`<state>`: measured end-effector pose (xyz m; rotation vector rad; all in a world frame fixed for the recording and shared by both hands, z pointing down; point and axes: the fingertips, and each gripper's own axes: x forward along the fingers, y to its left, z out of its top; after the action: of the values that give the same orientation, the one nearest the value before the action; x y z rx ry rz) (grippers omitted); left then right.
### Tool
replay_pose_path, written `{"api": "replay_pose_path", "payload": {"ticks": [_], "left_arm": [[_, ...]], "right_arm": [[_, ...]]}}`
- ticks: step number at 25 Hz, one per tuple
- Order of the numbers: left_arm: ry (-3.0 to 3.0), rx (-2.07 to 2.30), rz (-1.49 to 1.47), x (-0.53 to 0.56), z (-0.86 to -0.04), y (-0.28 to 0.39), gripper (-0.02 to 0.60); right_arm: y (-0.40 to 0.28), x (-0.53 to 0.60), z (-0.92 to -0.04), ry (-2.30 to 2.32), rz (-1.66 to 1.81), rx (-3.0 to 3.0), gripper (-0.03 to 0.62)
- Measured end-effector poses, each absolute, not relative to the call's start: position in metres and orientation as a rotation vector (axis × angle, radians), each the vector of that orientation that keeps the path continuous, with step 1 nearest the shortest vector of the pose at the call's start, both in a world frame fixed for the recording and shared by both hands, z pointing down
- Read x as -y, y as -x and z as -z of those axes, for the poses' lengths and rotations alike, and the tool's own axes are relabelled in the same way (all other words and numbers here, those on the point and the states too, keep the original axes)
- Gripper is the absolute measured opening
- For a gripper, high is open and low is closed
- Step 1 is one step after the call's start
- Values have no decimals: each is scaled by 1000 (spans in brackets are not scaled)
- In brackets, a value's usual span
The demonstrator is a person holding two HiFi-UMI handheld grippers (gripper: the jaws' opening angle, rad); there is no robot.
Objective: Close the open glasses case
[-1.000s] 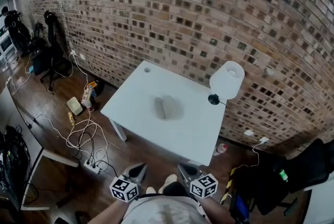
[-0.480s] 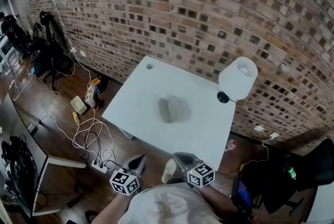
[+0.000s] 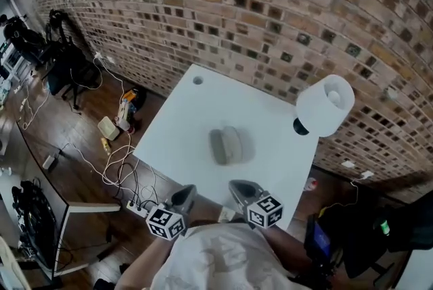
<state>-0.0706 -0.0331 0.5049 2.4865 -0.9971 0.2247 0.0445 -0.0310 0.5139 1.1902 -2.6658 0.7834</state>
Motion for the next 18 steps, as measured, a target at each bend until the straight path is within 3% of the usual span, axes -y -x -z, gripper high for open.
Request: {"api": "replay_pose_path", "payload": {"ticks": [18], "left_arm": [[-2523,795,-314,110,-516,55,3]], "right_arm": [[-64,86,-530,-1395,-842,2534,8]]}}
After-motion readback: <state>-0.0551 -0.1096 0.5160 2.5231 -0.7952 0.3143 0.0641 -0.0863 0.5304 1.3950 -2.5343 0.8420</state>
